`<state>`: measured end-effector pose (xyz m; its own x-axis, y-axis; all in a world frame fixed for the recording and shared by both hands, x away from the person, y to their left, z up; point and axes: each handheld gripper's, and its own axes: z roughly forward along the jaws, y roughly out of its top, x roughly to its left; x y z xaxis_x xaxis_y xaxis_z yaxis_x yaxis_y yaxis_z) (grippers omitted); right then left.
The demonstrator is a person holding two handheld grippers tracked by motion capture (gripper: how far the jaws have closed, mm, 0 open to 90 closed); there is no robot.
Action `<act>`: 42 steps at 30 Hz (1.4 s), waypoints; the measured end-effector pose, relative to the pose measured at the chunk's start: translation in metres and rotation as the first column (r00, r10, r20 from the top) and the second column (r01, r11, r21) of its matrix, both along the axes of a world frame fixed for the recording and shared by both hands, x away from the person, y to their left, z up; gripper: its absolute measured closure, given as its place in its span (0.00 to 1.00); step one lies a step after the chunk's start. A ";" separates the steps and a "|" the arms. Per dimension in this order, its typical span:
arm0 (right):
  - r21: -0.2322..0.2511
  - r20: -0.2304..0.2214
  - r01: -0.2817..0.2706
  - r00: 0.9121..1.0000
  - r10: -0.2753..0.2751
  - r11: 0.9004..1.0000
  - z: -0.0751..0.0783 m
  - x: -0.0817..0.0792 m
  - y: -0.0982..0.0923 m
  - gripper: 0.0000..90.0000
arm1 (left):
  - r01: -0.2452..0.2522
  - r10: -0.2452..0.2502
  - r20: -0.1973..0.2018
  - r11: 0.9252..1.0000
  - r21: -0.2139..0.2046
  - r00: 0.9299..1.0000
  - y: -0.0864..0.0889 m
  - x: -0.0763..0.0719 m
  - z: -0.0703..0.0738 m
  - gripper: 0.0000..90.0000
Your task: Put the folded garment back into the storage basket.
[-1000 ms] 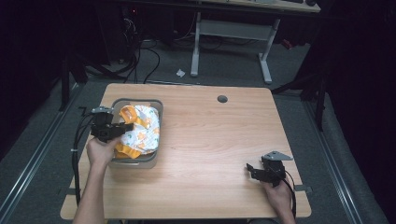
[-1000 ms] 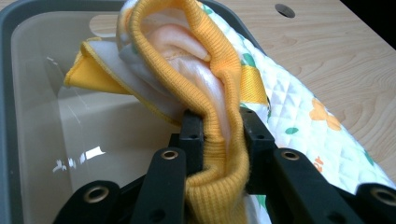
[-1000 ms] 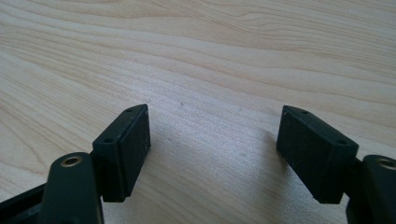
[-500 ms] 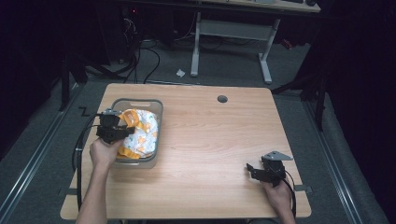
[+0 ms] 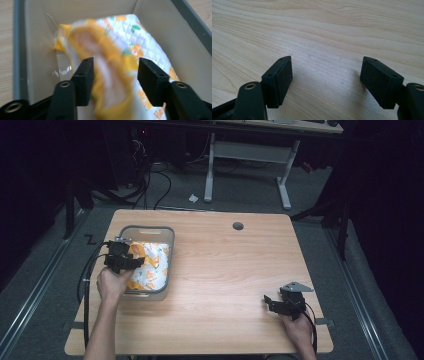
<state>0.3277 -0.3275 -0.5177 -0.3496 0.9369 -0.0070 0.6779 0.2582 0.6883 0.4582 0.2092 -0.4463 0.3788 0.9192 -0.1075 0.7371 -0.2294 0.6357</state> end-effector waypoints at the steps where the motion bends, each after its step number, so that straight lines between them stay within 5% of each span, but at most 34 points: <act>1: 0.000 0.000 0.000 1.000 0.000 1.000 0.000 0.000 0.000 0.29 | -0.007 0.007 0.012 1.000 -0.004 1.000 0.000 -0.001 0.002 0.49; 12: -0.001 0.000 -0.001 1.000 0.001 1.000 0.000 0.000 0.000 0.29 | 0.022 -0.015 0.111 0.998 -0.060 0.994 -0.003 -0.021 0.025 0.42; 25: -0.001 0.000 -0.001 1.000 0.001 1.000 0.000 0.000 0.000 0.29 | 0.057 -0.037 0.173 0.992 -0.111 0.984 -0.025 -0.037 0.037 0.41; 42: -0.001 0.000 -0.001 1.000 0.001 1.000 0.000 0.000 0.000 0.29 | 0.129 -0.113 0.198 0.989 -0.074 0.974 -0.055 -0.052 0.040 0.39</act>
